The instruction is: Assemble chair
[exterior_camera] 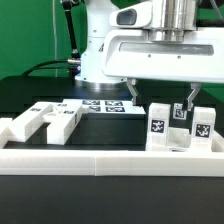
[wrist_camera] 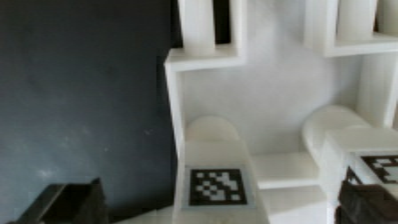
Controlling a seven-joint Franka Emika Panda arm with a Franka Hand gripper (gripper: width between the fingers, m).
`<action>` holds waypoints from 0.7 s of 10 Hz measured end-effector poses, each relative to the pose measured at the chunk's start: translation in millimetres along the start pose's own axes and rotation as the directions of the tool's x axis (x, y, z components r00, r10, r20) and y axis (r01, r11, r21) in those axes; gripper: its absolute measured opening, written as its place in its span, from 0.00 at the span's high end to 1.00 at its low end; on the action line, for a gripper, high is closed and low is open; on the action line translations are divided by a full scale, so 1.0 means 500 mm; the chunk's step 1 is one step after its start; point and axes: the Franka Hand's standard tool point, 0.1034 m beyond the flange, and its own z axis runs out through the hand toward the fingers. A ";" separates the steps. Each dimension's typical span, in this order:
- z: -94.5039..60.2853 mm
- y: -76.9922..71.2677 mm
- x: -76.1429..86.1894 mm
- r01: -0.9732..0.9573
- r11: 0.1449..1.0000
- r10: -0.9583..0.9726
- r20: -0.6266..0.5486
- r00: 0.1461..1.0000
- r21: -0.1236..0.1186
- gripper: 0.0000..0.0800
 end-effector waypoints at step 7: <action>0.076 0.001 -0.050 0.049 0.998 -0.050 -0.058 0.997 -0.026 0.19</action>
Offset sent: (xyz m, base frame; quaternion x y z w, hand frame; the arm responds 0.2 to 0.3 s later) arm -0.0028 0.0013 -0.0192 -0.0166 0.0440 -0.0147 0.9988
